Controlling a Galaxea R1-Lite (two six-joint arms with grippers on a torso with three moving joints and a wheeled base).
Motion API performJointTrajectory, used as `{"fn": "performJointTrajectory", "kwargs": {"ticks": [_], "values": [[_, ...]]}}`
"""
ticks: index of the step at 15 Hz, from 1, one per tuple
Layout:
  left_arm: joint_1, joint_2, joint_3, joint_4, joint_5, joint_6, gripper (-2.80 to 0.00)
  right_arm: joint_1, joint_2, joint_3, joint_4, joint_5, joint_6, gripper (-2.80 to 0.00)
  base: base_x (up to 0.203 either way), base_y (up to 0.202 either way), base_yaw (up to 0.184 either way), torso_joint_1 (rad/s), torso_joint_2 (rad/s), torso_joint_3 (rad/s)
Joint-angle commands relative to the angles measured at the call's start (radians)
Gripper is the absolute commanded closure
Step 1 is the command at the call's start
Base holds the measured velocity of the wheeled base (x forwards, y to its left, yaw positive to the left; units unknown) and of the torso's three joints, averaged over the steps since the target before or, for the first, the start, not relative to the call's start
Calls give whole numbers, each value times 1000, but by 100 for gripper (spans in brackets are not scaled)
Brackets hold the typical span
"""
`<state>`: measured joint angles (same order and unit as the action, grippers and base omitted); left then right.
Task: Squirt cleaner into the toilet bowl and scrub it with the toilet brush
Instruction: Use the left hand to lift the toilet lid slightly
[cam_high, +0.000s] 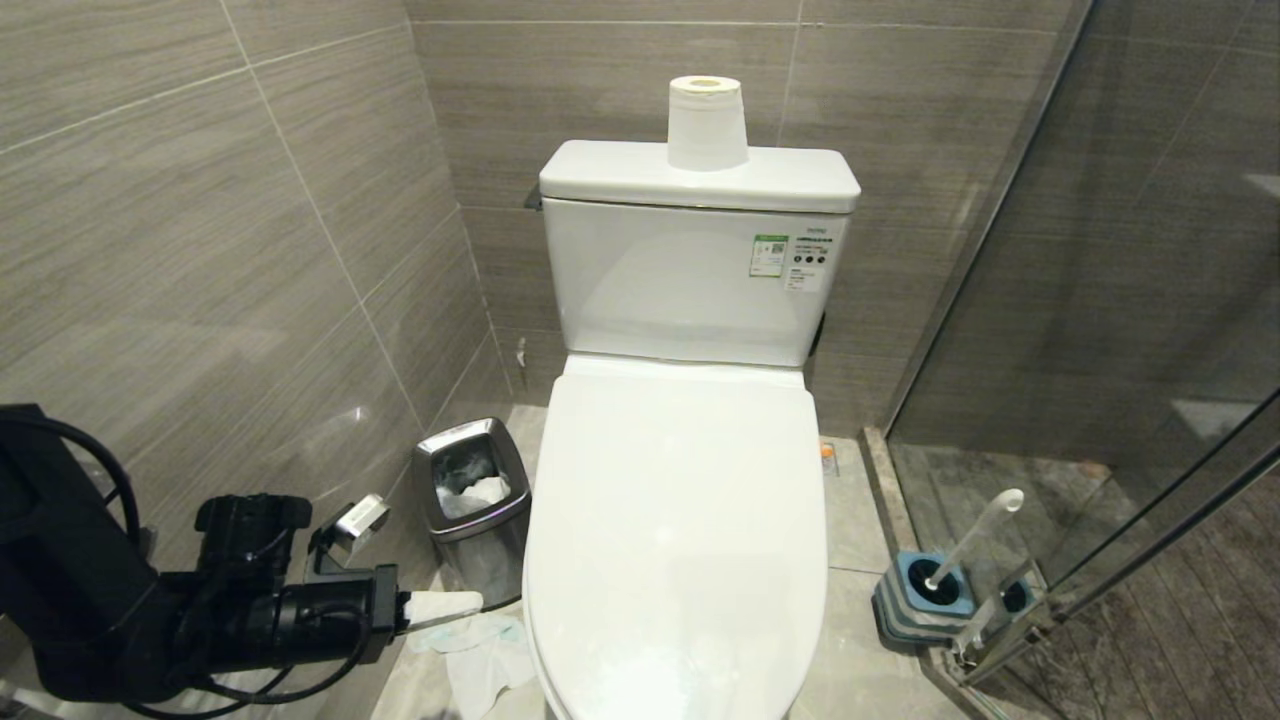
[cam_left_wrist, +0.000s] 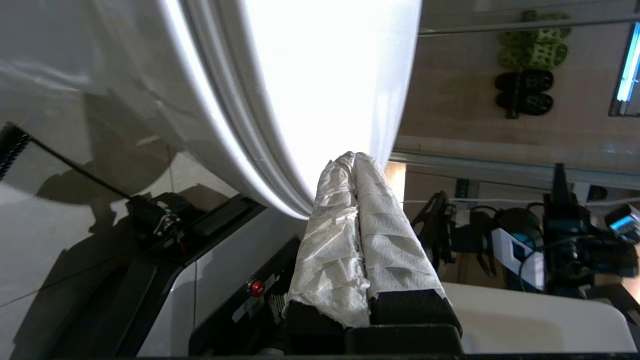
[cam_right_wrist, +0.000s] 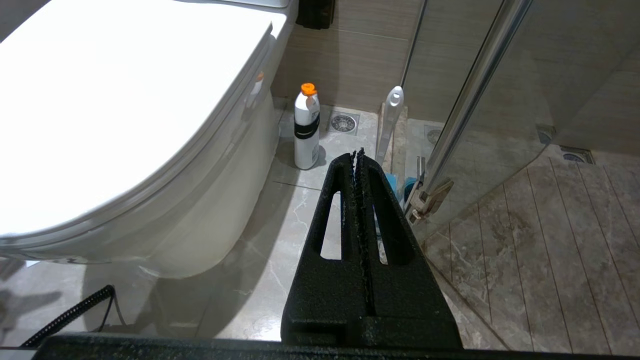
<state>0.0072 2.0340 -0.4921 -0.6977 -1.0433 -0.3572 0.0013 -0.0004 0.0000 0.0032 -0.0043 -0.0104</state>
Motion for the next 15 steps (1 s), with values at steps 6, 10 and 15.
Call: {"fn": "performJointTrajectory", "kwargs": {"ticks": [6, 10, 15], "values": [[35, 13, 8, -48, -134, 5, 0, 0, -1, 2, 0, 0, 0, 0, 0, 0, 0, 0, 0, 0], [21, 32, 6, -21, -129, -25, 0, 0, -1, 1, 0, 0, 0, 0, 0, 0, 0, 0, 0, 0], [19, 38, 6, -6, -135, -60, -280, 0, 0, 2, 0, 0, 0, 0, 0, 0, 0, 0, 0, 0]]}}
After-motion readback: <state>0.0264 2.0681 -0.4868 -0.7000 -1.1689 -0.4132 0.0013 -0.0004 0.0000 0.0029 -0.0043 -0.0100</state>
